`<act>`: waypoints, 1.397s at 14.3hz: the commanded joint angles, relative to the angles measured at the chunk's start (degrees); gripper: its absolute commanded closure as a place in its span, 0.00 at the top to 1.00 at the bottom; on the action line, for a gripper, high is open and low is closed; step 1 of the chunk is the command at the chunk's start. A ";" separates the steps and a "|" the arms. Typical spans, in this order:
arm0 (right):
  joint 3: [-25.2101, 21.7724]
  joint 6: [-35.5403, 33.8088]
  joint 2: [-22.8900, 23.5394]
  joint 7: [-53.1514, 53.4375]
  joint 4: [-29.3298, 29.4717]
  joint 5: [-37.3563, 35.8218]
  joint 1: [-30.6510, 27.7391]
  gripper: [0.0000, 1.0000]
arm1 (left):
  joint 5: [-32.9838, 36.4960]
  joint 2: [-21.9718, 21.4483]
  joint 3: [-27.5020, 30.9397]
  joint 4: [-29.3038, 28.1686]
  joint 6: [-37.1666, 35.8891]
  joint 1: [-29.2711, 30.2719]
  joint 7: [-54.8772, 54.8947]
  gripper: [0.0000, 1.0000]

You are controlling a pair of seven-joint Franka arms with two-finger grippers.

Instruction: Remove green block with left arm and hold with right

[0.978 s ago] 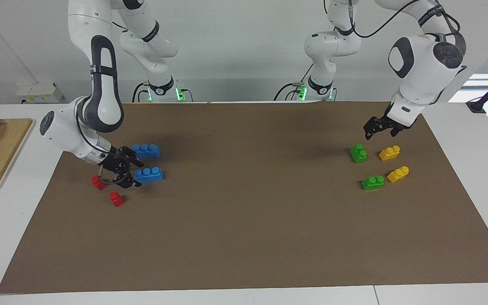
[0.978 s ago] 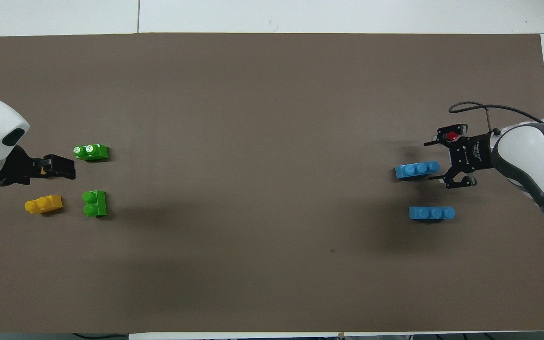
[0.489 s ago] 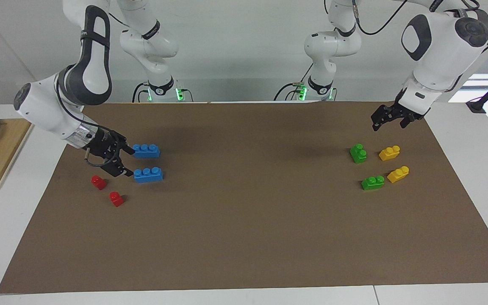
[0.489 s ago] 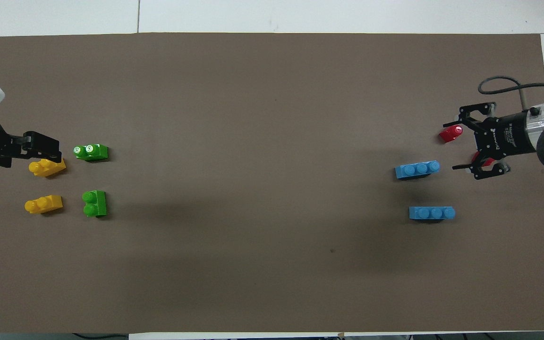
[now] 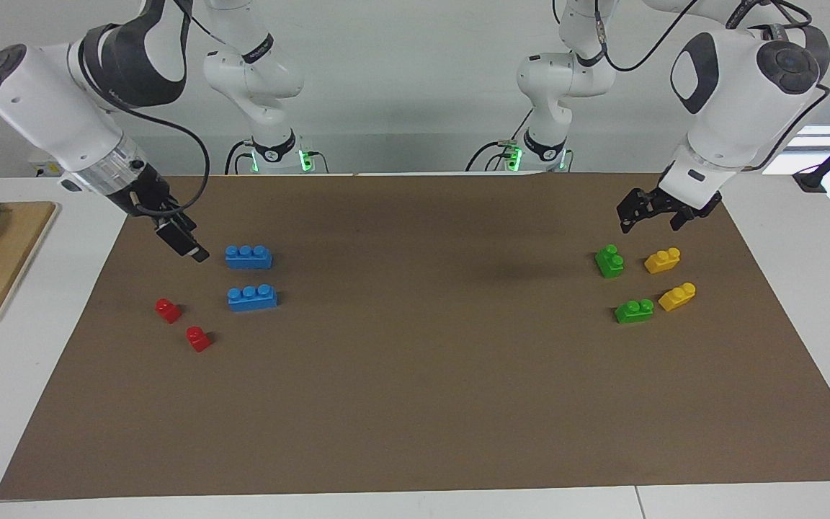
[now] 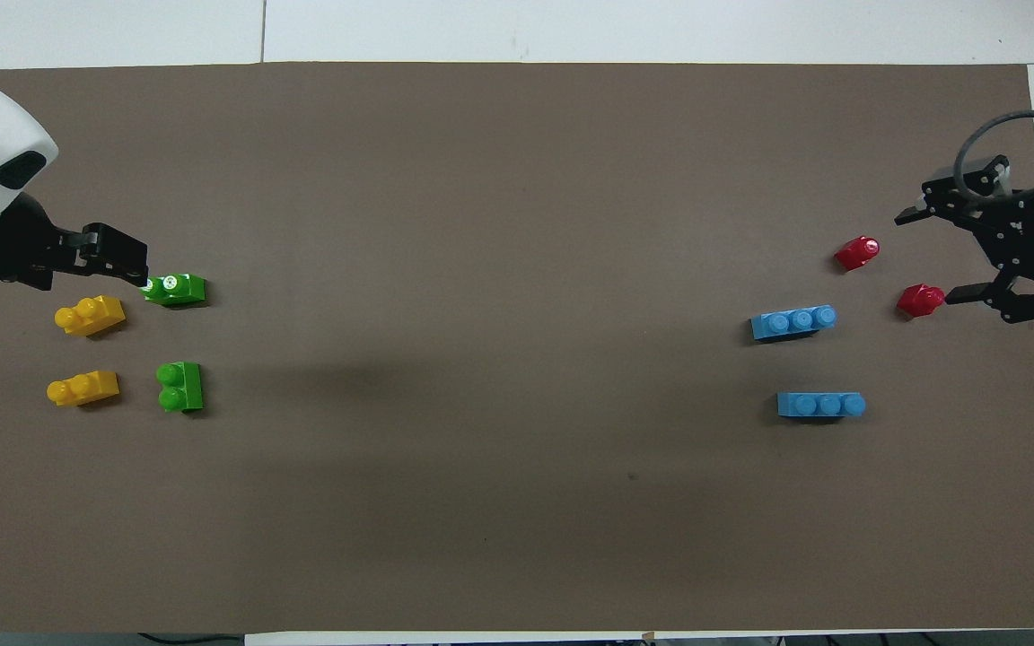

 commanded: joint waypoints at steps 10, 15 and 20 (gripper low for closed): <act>1.40 -9.13 -2.50 -36.95 5.28 -15.89 0.80 1.00 | 0.86 -4.90 0.36 -2.76 -3.46 0.53 0.17 1.00; 1.40 -8.87 -2.59 -41.79 5.28 -16.87 0.62 1.00 | 0.50 -4.29 0.36 -1.45 -1.78 0.18 0.17 1.00; 1.40 -8.87 -2.59 -44.34 5.28 -16.87 0.71 1.00 | 0.59 -4.20 0.45 -0.39 -2.31 0.09 0.26 1.00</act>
